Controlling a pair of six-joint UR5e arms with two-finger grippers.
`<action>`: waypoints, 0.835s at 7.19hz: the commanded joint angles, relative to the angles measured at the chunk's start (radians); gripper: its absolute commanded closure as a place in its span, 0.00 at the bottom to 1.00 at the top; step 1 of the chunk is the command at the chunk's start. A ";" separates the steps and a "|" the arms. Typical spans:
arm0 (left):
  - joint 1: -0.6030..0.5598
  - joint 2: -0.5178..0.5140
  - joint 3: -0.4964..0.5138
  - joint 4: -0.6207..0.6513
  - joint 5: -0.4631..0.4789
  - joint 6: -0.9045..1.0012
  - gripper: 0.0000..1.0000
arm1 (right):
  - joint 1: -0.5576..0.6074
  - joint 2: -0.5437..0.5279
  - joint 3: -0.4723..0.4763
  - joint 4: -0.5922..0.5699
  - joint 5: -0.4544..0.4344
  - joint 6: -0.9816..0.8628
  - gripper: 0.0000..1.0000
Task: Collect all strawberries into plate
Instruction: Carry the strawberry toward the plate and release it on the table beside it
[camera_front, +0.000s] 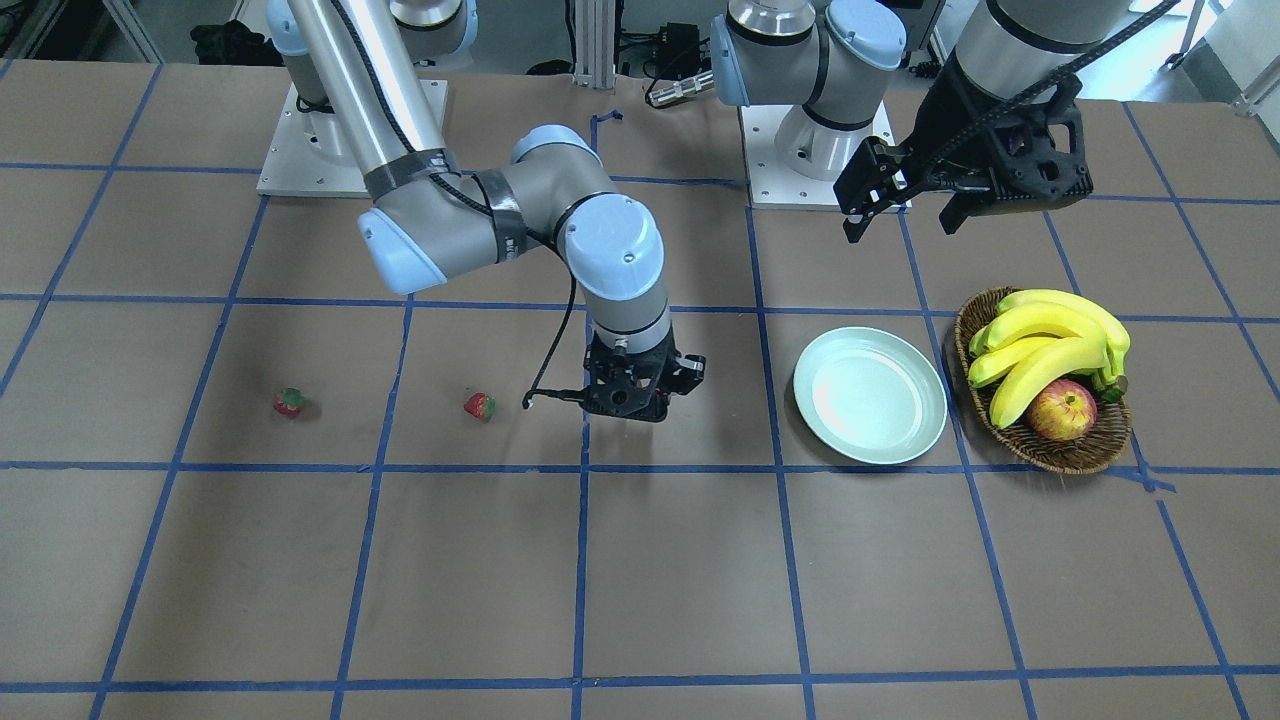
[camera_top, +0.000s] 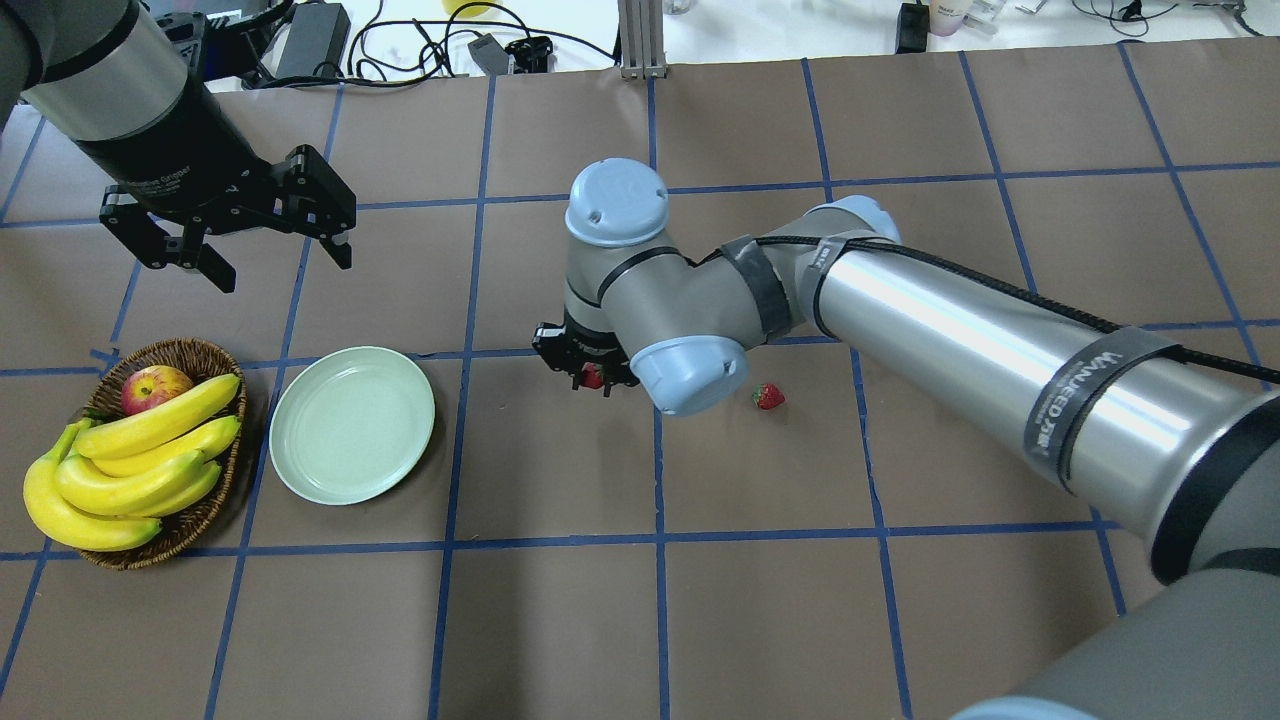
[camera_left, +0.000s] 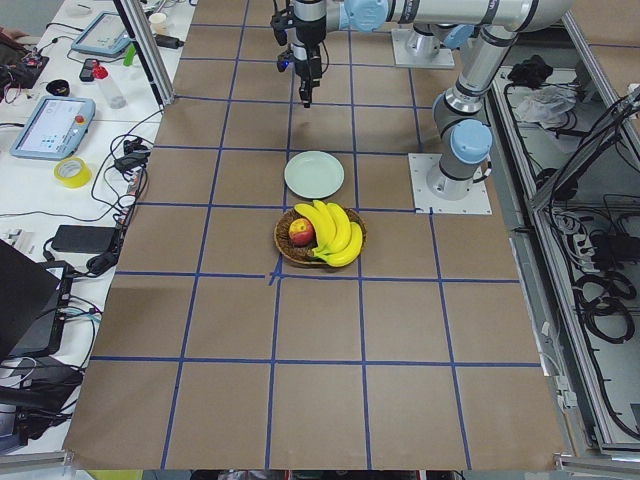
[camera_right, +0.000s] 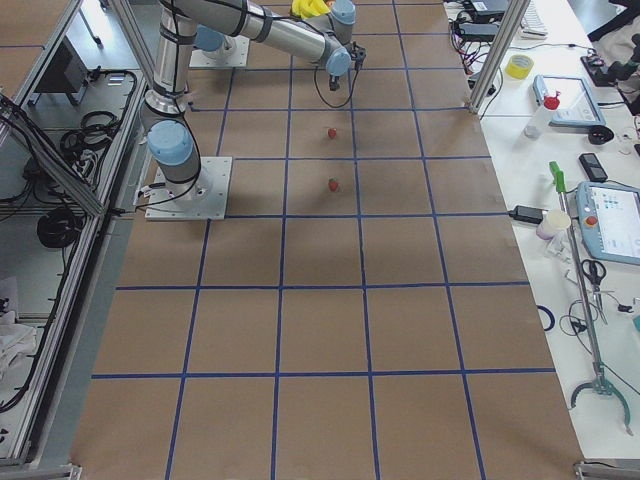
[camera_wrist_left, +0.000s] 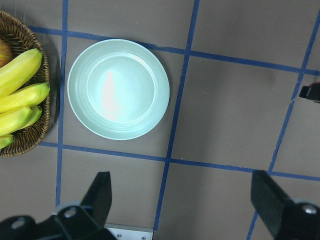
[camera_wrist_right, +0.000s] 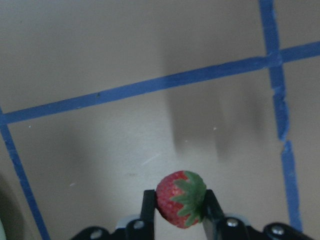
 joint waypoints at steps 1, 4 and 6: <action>0.004 -0.004 -0.004 0.006 -0.001 0.001 0.00 | 0.087 0.074 -0.039 -0.036 0.010 0.140 0.94; 0.008 0.008 -0.027 0.002 0.004 0.001 0.00 | 0.093 0.082 -0.053 -0.018 -0.008 0.163 0.26; 0.009 0.013 -0.027 -0.003 0.004 0.001 0.00 | 0.090 0.035 -0.050 0.056 -0.098 0.135 0.00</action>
